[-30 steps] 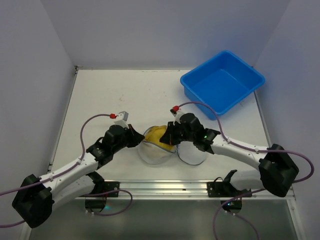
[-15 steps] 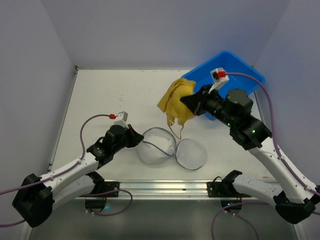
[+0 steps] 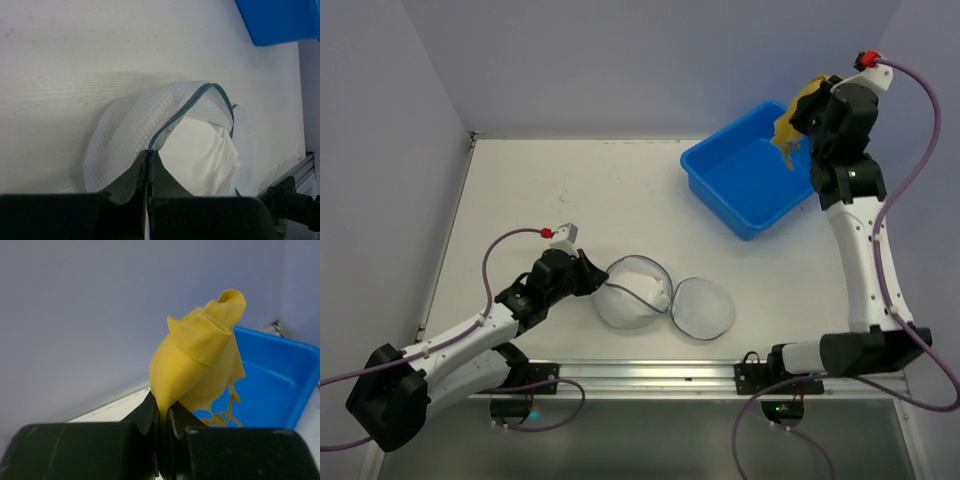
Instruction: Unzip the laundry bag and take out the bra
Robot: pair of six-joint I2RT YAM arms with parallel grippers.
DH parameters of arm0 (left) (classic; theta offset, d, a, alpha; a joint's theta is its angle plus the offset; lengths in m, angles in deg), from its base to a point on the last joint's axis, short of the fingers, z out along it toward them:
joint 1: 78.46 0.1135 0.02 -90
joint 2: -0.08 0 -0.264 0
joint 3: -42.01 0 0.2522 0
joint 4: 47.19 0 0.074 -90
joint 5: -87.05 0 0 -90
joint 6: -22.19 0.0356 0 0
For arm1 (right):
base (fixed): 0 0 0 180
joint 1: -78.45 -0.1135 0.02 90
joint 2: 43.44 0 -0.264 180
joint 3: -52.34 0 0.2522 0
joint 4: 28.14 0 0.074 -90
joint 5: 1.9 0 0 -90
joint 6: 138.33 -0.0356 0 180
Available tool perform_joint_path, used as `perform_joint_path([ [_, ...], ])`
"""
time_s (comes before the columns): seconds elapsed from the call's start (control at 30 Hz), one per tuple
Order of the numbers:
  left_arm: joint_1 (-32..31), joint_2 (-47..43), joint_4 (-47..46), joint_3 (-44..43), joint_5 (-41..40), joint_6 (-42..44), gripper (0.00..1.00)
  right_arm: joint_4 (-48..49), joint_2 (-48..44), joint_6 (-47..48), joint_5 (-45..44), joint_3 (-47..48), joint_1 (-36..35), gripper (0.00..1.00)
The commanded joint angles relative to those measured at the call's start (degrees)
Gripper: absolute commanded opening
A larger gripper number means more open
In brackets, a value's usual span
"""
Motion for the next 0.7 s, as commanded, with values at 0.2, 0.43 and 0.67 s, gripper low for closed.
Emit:
perform_joint_path([
  [0.2, 0.2, 1.5, 0.6, -2.7, 1.4, 1.4, 0.0, 0.6, 22.7, -7.2, -7.1, 3.8, 8.3, 0.0],
  [0.43, 0.2, 2.5, 0.6, -2.6, 1.4, 0.9, 0.0, 13.0, 37.0, -12.1, 15.3, 5.4, 11.8, 0.0],
  [0.67, 0.1, 3.0, 0.2, -2.3, 3.1, 1.2, 0.0, 18.6, 46.9, -16.4, 24.4, 11.3, 14.3, 0.09],
])
